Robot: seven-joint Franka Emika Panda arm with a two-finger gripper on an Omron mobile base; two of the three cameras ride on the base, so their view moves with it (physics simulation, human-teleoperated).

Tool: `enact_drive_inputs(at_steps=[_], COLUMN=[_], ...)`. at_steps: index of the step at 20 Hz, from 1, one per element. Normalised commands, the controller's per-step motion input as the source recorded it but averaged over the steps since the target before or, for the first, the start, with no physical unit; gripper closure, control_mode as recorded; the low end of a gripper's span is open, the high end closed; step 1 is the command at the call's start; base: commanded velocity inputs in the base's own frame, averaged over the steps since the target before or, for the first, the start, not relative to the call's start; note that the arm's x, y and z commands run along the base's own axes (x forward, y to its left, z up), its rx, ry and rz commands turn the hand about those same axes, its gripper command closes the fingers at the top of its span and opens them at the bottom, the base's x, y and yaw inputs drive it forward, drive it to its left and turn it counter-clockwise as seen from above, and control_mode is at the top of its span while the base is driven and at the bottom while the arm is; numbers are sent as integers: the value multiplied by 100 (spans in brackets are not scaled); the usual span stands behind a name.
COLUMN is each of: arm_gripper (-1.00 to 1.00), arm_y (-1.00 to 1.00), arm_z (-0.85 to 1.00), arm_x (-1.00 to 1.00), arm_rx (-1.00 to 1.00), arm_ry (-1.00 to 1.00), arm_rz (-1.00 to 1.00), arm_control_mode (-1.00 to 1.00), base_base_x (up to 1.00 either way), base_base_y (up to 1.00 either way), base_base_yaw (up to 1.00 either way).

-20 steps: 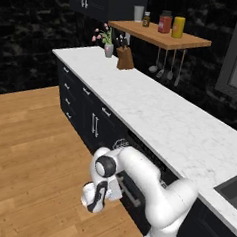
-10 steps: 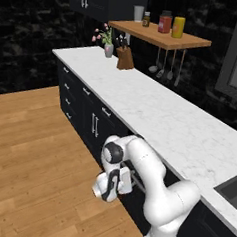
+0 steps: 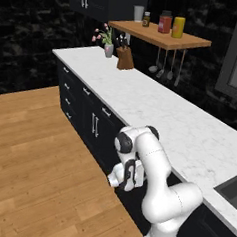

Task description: Pick up the cup and bowl from the counter, place them in the dishwasher, and close the dishwasher door.

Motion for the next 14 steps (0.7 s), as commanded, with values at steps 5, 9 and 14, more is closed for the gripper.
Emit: enact_drive_inputs(at_steps=[5, 9, 14], arm_gripper=[-100, -100, -100], arm_y=[-100, -100, -88], arm_z=[-13, -19, -13], arm_x=[25, 25, 6], arm_rx=[0, 0, 0], arm_ry=[0, 0, -2], arm_rz=[3, 1, 4], arm_control_mode=[-100, -100, -100], base_base_x=[0, 0, 0], base_base_y=[0, 0, 0], base_base_yaw=[0, 0, 0])
